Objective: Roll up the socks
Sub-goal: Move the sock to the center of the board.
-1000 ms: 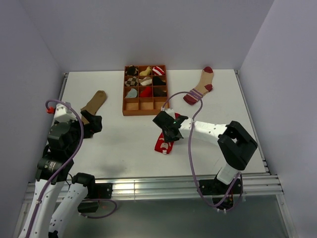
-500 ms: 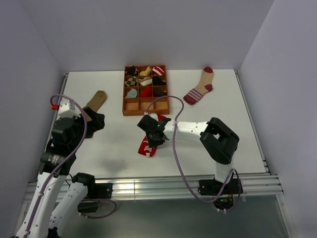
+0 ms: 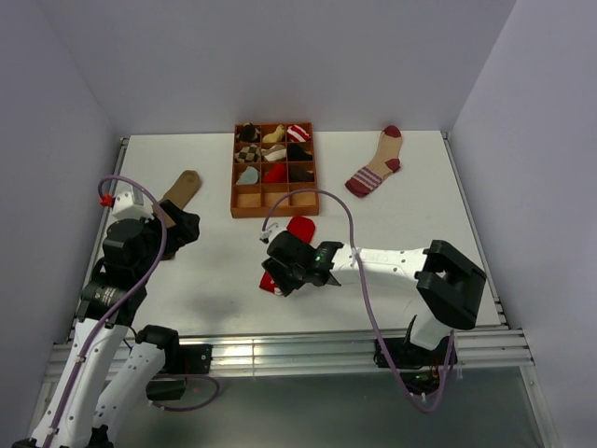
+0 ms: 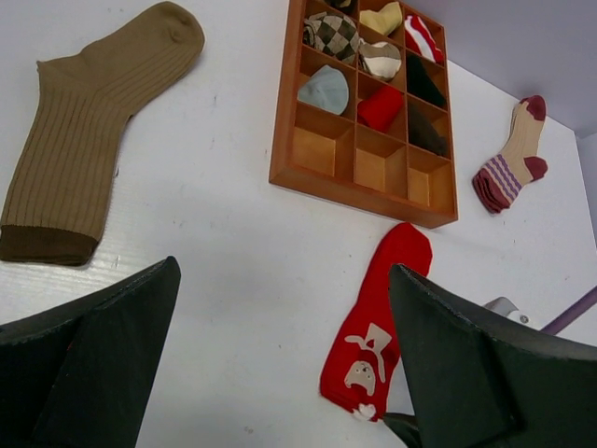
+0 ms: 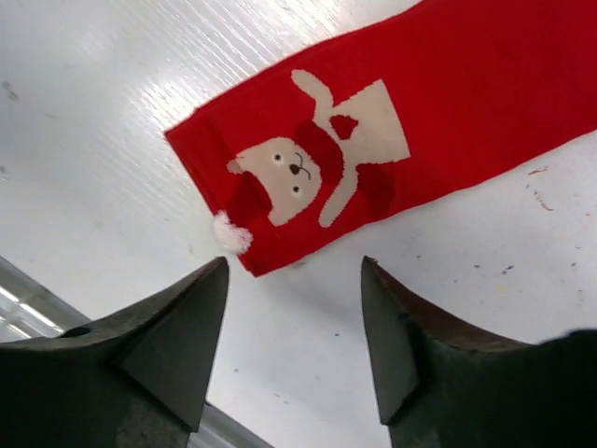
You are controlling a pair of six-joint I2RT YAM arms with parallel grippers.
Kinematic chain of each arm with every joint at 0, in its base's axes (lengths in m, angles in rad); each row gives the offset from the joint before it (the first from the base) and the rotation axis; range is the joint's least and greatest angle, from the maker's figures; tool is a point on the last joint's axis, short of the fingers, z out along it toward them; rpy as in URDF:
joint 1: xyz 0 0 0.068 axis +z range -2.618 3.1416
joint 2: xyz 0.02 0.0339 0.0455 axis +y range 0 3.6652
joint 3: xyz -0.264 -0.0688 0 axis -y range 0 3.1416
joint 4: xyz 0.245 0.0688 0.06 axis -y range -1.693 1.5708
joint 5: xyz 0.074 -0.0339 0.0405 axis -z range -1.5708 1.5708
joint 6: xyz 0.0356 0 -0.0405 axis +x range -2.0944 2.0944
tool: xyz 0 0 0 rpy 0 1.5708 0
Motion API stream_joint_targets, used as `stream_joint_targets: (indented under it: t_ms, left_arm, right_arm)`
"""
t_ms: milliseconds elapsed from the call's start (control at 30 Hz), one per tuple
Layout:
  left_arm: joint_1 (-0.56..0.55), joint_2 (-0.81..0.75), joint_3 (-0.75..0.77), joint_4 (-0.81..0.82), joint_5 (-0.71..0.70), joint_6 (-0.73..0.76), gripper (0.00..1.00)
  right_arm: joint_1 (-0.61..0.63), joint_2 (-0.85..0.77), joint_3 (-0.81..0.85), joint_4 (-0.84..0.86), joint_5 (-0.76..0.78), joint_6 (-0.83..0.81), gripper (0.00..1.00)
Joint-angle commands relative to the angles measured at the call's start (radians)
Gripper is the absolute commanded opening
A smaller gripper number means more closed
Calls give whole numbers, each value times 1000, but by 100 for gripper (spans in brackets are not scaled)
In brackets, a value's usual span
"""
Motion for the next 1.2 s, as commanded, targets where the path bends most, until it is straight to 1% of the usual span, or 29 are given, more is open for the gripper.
stream_joint_targets:
  t_ms: [0,133,167,267,300,333,433,600,700,833,867,967,1067,1133,1167]
  left_arm:
    - [-3,-1,-3,45,12,-7,99]
    - [-3,1,-4,45,20,-1,99]
    - [-3,3,-7,43,20,-1,99]
    - [-3,-1,-9,46,22,-4,100]
    - [-3,1,-11,48,23,-7,99]
    - [-4,1,-11,48,25,-7,100]
    - [-3,4,-15,46,25,-9,99]
    - [-3,4,-24,49,26,-13,99]
    - [-3,4,-27,49,28,-16,99]
    - [-3,4,-40,58,31,-18,99]
    - [-3,6,-43,58,34,-19,99]
    - [-3,7,-46,63,43,-24,99]
    - [-3,9,-54,69,49,-27,99]
    - [-3,9,-60,74,51,-27,99]
    - [-3,12,-60,74,52,-27,99]
  right_arm:
    - [-8,-39,-11,59,28,-101,63]
    - [-62,-9,43,63,39,-133,61]
    - [-94,-1,55,74,27,-141,61]
    - [-164,43,103,102,-5,-146,58]
    - [-181,80,121,99,-12,-146,57]
    - [-197,100,162,96,-13,-146,56]
    - [-235,174,221,97,-12,-129,51]
    - [-321,266,236,126,-27,-29,45]
    - [-341,278,204,122,8,24,43]
    - [-344,255,109,90,82,98,42]
    - [-346,246,86,79,97,138,41]
    - [-347,194,3,51,116,223,41]
    - [-346,127,-61,39,110,274,43]
    - [-346,71,-78,31,108,288,43]
    - [-346,53,-81,43,102,278,46]
